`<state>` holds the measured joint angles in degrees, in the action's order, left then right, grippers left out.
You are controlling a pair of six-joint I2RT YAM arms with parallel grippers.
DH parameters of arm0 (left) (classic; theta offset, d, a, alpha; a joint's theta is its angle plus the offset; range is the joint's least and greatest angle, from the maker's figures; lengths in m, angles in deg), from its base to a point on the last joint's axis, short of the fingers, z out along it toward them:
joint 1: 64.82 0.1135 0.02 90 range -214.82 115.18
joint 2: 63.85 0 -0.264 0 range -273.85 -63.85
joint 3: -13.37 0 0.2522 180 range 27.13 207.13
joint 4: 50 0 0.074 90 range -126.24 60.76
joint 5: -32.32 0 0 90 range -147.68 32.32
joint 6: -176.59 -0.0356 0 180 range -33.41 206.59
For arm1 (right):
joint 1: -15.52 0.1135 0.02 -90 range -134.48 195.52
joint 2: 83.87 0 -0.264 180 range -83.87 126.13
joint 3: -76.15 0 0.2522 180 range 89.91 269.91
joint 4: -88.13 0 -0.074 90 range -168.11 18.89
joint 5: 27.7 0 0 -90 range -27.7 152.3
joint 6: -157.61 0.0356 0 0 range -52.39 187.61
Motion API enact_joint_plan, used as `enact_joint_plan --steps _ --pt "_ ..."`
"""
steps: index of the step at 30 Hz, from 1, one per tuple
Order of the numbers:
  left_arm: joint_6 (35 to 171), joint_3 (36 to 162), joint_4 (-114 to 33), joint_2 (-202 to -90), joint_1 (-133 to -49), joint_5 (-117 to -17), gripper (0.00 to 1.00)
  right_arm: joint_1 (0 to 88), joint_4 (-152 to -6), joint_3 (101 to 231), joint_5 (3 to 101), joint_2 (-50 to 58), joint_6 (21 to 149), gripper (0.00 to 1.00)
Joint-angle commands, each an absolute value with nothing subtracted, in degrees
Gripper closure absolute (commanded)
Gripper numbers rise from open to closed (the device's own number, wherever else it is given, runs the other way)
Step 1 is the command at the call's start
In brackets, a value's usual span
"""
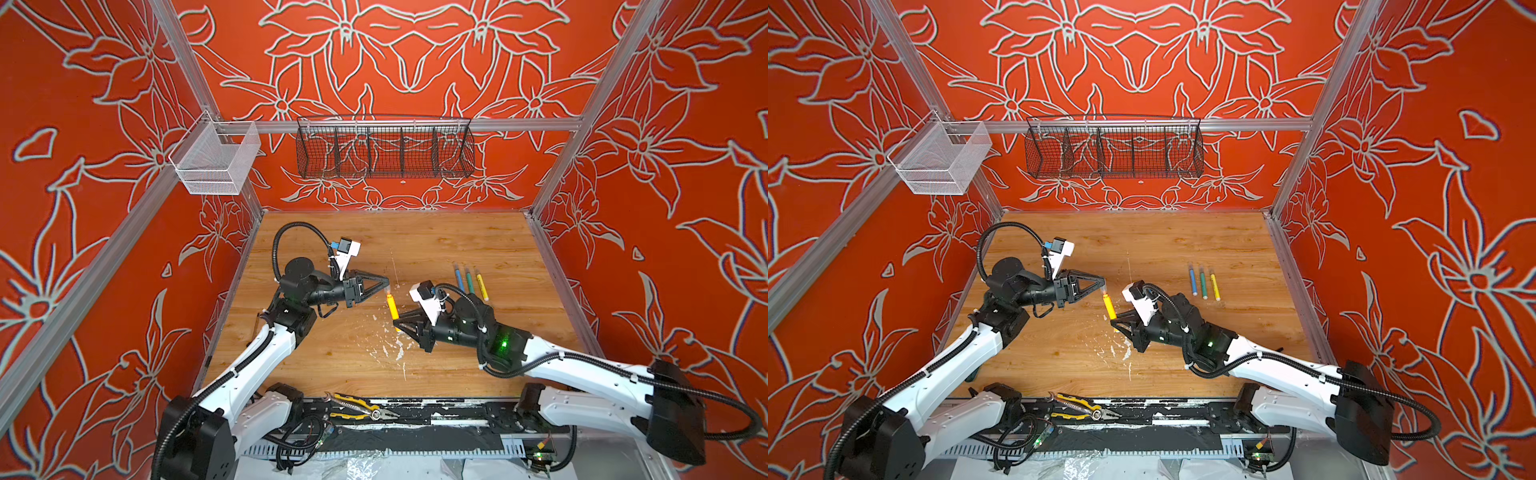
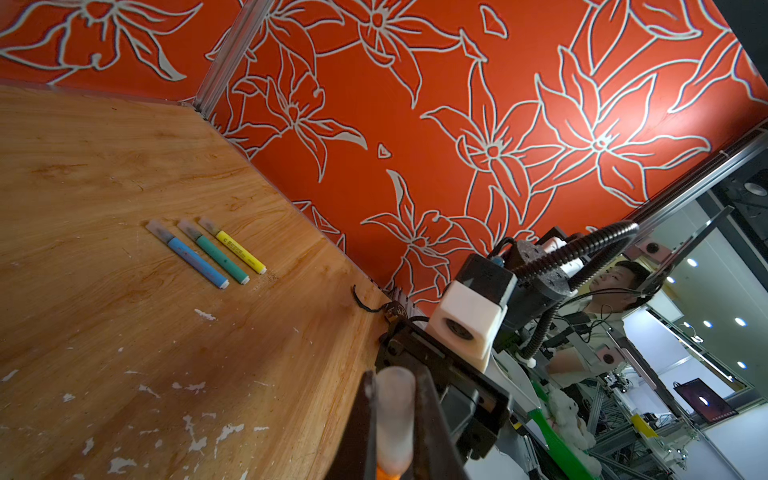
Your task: Insert the pens into the pen caps
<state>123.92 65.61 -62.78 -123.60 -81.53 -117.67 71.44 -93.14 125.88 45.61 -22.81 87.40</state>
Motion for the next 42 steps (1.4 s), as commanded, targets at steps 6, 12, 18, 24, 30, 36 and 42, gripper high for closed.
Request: enact_joint_plan --steps 6,12,18,24,30,36,42 --pt "114.9 69.0 -48.7 -121.8 -85.4 -114.6 1.0 71.0 -98.9 129.0 48.9 -23.5 85.2 1.0" --pt "108.3 71.8 -39.1 -120.9 -87.6 -113.5 1.0 71.0 -99.5 128.2 53.9 -25.5 84.2 1.0" --pt "116.1 68.5 -55.4 -119.4 -87.9 -125.7 1.0 69.3 -100.2 128.3 47.5 -28.6 85.5 1.0" --pt "115.3 72.0 -52.0 -123.8 -88.8 -129.8 1.0 68.9 -99.3 129.5 37.9 -30.4 84.1 1.0" --pt "105.7 77.0 -37.2 -124.4 -92.3 -129.1 1.0 68.9 -97.5 129.3 41.2 -31.2 81.2 1.0" --pt "94.2 81.9 -18.6 -123.6 -92.4 -122.7 1.0 68.9 -93.9 130.7 44.0 -32.5 78.5 1.0" --pt "90.8 83.9 -12.8 -122.7 -92.4 -112.6 1.0 68.9 -92.9 129.6 47.8 -35.0 79.1 1.0"
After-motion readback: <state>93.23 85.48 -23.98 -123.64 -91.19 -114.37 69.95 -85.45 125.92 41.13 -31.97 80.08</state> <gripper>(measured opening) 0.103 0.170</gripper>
